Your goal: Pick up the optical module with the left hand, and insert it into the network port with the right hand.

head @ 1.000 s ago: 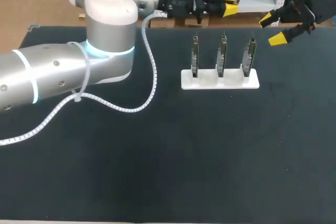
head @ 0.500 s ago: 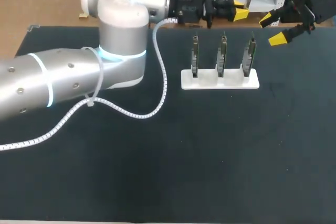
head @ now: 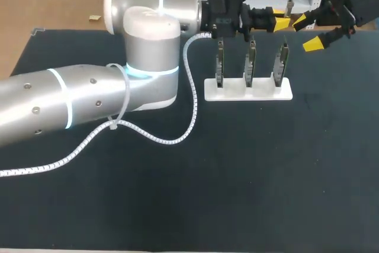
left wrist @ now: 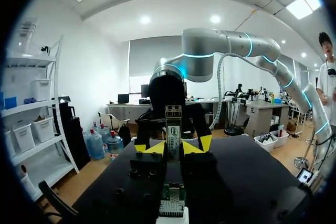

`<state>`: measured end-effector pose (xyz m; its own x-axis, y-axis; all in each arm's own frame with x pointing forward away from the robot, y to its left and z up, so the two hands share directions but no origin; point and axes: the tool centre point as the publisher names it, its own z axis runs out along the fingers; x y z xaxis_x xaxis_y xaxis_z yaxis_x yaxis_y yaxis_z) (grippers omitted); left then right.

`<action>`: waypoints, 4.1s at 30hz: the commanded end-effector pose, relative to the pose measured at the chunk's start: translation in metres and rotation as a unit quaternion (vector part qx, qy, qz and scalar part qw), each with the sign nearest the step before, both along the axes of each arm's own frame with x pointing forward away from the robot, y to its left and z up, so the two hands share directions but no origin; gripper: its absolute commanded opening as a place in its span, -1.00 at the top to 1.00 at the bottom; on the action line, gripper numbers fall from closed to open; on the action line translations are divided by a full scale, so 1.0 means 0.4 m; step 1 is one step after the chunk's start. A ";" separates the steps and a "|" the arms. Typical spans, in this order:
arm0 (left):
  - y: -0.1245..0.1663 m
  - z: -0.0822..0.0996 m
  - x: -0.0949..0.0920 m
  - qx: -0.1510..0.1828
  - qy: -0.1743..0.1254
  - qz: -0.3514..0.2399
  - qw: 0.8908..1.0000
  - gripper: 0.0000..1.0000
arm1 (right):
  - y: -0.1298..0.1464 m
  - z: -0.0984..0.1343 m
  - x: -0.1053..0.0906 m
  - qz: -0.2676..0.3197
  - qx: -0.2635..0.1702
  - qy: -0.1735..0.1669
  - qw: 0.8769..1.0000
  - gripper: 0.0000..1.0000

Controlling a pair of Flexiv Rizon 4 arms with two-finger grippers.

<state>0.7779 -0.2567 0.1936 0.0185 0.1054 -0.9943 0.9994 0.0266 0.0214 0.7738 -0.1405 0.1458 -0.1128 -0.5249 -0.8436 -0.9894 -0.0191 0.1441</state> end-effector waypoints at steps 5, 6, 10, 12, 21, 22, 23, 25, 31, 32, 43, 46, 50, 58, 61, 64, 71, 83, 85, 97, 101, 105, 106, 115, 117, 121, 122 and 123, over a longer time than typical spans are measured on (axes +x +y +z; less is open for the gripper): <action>-0.020 -0.020 -0.016 -0.002 0.002 0.006 1.000 1.00 | 0.001 0.000 -0.004 -0.002 0.000 -0.002 1.000 -1.00; -0.022 -0.022 -0.016 -0.002 0.003 0.007 1.000 1.00 | 0.001 0.000 -0.004 -0.002 0.000 -0.002 1.000 -1.00; -0.026 -0.029 -0.014 -0.001 0.006 0.008 1.000 1.00 | 0.001 0.000 -0.004 -0.002 0.000 -0.002 1.000 -1.00; -0.028 -0.031 -0.014 -0.001 0.008 0.008 1.000 1.00 | 0.001 0.000 -0.004 -0.002 0.000 -0.002 1.000 -1.00; -0.031 -0.048 -0.002 -0.018 0.037 0.008 0.999 1.00 | 0.001 0.000 -0.004 -0.002 0.000 -0.002 1.000 -1.00; -0.031 -0.051 -0.001 -0.016 0.037 0.008 0.999 1.00 | 0.001 0.000 -0.004 -0.002 0.000 -0.002 1.000 -1.00; -0.030 -0.054 0.000 -0.015 0.040 0.009 0.999 1.00 | 0.001 0.000 -0.004 -0.002 0.000 -0.002 1.000 -1.00; -0.030 -0.057 0.001 -0.015 0.041 0.009 0.999 1.00 | 0.001 0.000 -0.004 -0.002 0.000 -0.002 1.000 -1.00; -0.032 -0.059 0.001 -0.008 0.038 0.002 0.999 1.00 | 0.001 0.000 -0.004 -0.002 0.000 -0.002 1.000 -1.00; -0.032 -0.060 0.001 -0.006 0.037 0.002 0.999 1.00 | 0.001 0.000 -0.004 -0.002 0.000 -0.002 1.000 -1.00; -0.026 -0.059 0.009 -0.005 0.040 0.001 0.999 1.00 | 0.001 0.000 -0.004 -0.002 0.000 -0.002 1.000 -1.00; -0.029 -0.061 0.007 -0.004 0.040 -0.002 0.999 1.00 | 0.001 0.000 -0.004 -0.002 0.000 -0.002 1.000 -1.00; -0.033 -0.063 0.006 -0.004 0.043 -0.005 0.999 1.00 | 0.001 0.000 -0.004 -0.002 0.000 -0.002 1.000 -1.00; -0.031 -0.063 0.001 0.000 0.042 -0.007 0.999 1.00 | 0.001 0.000 -0.004 -0.002 0.000 -0.002 1.000 -1.00; -0.029 -0.065 -0.003 -0.001 0.045 -0.006 0.999 1.00 | 0.001 0.000 -0.004 -0.002 0.000 -0.002 1.000 -1.00; -0.030 -0.066 -0.004 -0.011 0.054 -0.006 0.998 1.00 | 0.001 0.000 -0.004 -0.002 0.000 -0.002 1.000 -1.00; -0.031 -0.069 -0.007 -0.013 0.055 -0.006 0.998 1.00 | 0.001 0.000 -0.004 -0.002 0.000 -0.002 1.000 -1.00; -0.031 -0.069 -0.007 -0.013 0.055 -0.006 0.998 1.00 | 0.005 0.038 0.007 -0.018 0.009 -0.021 1.000 -1.00; -0.031 -0.069 -0.007 -0.013 0.055 -0.006 0.998 1.00 | 0.007 0.057 0.009 -0.021 0.012 -0.027 0.999 -1.00; -0.031 -0.069 -0.007 -0.013 0.055 -0.006 0.998 1.00 | 0.048 0.129 0.016 -0.019 0.032 -0.035 0.999 -1.00; -0.031 -0.069 -0.007 -0.013 0.055 -0.006 0.998 1.00 | 0.063 0.134 0.020 -0.017 0.035 -0.030 0.999 -1.00; -0.031 -0.069 -0.007 -0.013 0.055 -0.006 0.998 1.00 | 0.075 0.132 0.025 -0.014 0.031 -0.029 0.999 -1.00; -0.031 -0.069 -0.007 -0.013 0.055 -0.006 0.998 1.00 | 0.077 0.130 0.026 -0.014 0.030 -0.029 0.999 -1.00; -0.031 -0.069 -0.007 -0.013 0.055 -0.006 0.998 1.00 | 0.089 0.125 0.023 -0.010 0.016 -0.036 0.999 0.79; -0.031 -0.069 -0.007 -0.013 0.055 -0.006 0.998 1.00 | 0.090 0.124 0.022 -0.010 0.014 -0.037 0.999 1.00; -0.031 -0.069 -0.007 -0.013 0.055 -0.006 0.998 1.00 | 0.090 0.124 0.022 -0.013 0.014 -0.038 0.999 1.00; -0.031 -0.069 -0.007 -0.013 0.055 -0.006 0.998 1.00 | 0.090 0.124 0.023 -0.015 0.014 -0.038 0.999 1.00; -0.031 -0.069 -0.007 -0.013 0.055 -0.006 0.998 1.00 | 0.089 0.124 0.024 -0.016 0.014 -0.039 0.999 1.00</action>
